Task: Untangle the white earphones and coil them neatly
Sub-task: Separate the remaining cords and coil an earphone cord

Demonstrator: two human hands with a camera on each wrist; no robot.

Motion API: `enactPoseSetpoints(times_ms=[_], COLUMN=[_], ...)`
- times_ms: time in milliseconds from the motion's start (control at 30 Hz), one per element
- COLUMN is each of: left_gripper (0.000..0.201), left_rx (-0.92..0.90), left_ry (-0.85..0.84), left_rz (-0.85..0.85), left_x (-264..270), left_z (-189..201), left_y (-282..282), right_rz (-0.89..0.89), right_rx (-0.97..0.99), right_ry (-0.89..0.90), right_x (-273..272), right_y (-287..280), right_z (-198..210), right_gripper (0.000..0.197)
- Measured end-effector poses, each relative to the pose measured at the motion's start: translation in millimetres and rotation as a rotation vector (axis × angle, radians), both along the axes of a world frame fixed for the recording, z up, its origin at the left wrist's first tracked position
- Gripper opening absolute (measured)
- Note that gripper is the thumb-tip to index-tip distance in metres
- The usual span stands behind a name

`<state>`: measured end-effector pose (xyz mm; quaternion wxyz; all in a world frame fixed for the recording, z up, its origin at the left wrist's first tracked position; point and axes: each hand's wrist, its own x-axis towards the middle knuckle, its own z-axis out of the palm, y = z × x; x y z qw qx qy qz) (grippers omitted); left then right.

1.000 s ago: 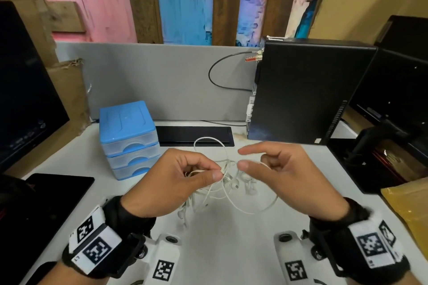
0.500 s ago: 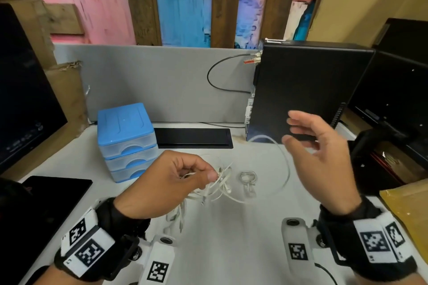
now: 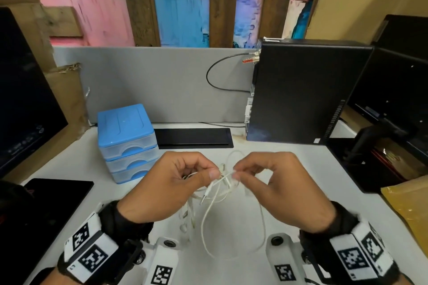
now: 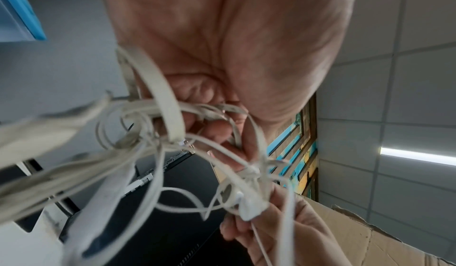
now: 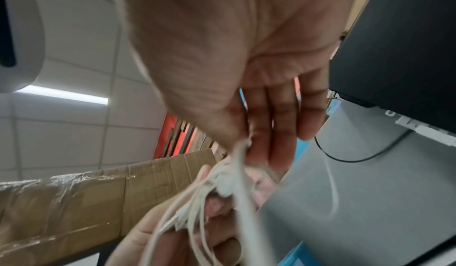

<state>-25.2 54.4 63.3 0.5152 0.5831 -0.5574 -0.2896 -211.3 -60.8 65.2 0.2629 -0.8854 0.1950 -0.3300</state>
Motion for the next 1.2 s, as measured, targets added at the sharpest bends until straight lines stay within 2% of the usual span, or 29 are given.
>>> enactPoseSetpoints(times_ms=[133,233,300,367,467,567,633,667,700,767,867,1033,1200], left_gripper=[0.016,0.019,0.021,0.019,0.018,0.014,0.012,0.012,0.012,0.009,0.007,0.006,0.006], left_rx=[0.008,0.022,0.003,-0.030,-0.100,-0.164,-0.200,-0.216,-0.230,-0.249,-0.275,-0.337,-0.337], left_ry=[0.018,0.051,0.093,0.112,0.141,0.182,0.197,0.190,0.177,0.156,0.152,0.142,0.143], left_rz=[0.050,0.062,0.074,0.084,0.093,0.090,0.082,0.075,0.067,0.052,0.052,0.127,0.152], left_x=[3,9,13,16,17,15,13,11,11,9,8,17,17], left_z=[-2,-2,0,4,7,8,9,9,8,8,6,5,6], left_y=[-1,-2,-2,-1,0,0,1,1,1,2,1,1,0], right_rz=[-0.280,-0.317,-0.216,0.008,0.267,0.275,0.221,0.185,0.161,0.178,0.291,0.223,0.146], right_rx=[-0.262,-0.242,-0.058,0.177,0.327,0.293,0.281,0.278,0.276,0.368,0.632,0.879,0.832], right_ry=[-0.166,-0.227,-0.251,-0.235,-0.049,0.116,0.154,0.151,0.139,0.101,-0.055,-0.349,-0.443], right_x=[1,-4,-10,-19,-24,-13,0,5,11,21,32,30,26], right_y=[-10,-16,-17,-14,-5,4,13,18,23,32,44,38,39], right_z=[-6,-1,8,19,23,6,-7,-12,-16,-22,-28,-23,-19], right_gripper=[0.019,0.023,0.026,0.031,0.034,0.027,0.015,0.016,0.025,0.036,0.024,0.024,0.010])
